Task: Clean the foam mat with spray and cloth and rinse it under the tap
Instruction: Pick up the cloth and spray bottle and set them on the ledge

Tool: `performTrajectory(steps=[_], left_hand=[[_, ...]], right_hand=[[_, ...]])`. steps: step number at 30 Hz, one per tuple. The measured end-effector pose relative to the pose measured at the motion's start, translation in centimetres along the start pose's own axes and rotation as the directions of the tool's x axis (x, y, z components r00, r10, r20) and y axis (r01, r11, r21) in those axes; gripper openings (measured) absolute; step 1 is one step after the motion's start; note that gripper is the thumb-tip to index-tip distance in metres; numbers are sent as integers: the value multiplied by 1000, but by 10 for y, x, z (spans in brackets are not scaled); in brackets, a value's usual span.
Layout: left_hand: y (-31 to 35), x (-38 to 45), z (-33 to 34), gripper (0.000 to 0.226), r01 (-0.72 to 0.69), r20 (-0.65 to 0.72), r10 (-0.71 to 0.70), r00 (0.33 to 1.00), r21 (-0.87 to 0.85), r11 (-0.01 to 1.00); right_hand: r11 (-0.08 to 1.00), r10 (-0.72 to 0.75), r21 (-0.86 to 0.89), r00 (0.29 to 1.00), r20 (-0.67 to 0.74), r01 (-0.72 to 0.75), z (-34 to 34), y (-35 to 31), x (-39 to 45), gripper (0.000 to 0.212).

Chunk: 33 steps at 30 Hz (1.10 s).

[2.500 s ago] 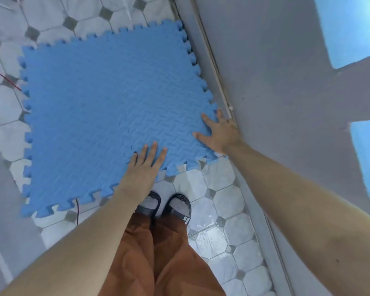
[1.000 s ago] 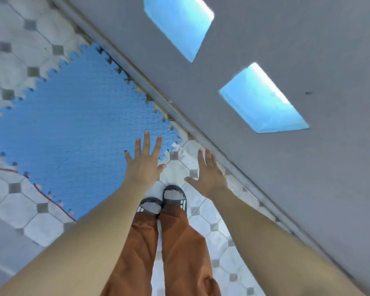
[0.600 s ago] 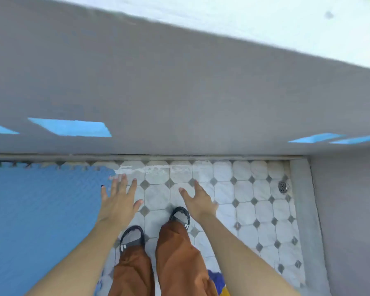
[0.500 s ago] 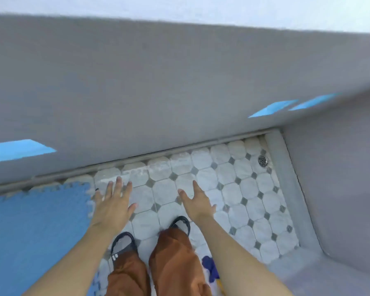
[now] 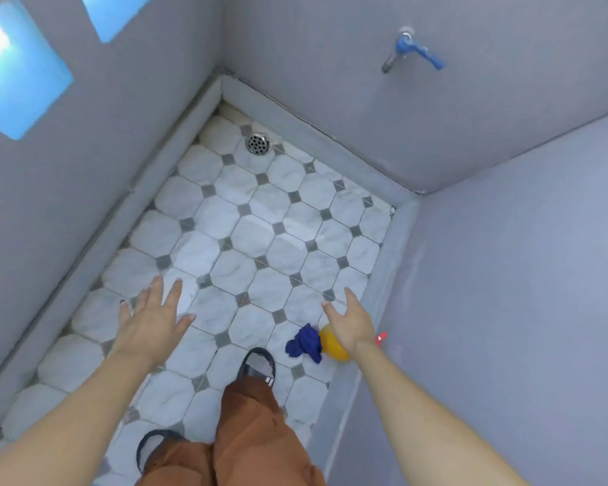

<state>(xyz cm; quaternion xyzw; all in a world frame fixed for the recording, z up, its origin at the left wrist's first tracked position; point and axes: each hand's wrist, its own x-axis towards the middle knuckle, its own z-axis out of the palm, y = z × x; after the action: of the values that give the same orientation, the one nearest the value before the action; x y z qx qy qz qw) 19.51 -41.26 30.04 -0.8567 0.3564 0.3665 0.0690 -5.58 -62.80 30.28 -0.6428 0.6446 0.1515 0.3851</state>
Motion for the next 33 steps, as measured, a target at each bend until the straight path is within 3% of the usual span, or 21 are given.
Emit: performTrajectory(steps=[7, 12, 19, 24, 29, 33], left_hand=[[93, 48, 2, 68, -163, 46, 158, 986, 146, 976], [146, 68, 11, 68, -343, 140, 314, 939, 303, 889], [197, 96, 64, 68, -493, 201, 453, 869, 267, 828], [208, 117, 155, 50, -610, 239, 566, 789, 207, 765], [213, 160, 261, 39, -564, 169, 551, 817, 36, 825], [228, 187, 325, 54, -417, 204, 426, 881, -90, 905]], right_hand=[[972, 148, 197, 986, -79, -130, -37, 95, 6, 66], [970, 190, 182, 969, -161, -160, -36, 136, -5, 73], [920, 310, 316, 926, -216, -234, 7, 185, 5, 99], [882, 322, 426, 918, -234, -201, 59, 215, 43, 90], [877, 244, 477, 914, -325, -64, 113, 243, 86, 72], [851, 237, 525, 881, -409, 15, 135, 261, 110, 43]])
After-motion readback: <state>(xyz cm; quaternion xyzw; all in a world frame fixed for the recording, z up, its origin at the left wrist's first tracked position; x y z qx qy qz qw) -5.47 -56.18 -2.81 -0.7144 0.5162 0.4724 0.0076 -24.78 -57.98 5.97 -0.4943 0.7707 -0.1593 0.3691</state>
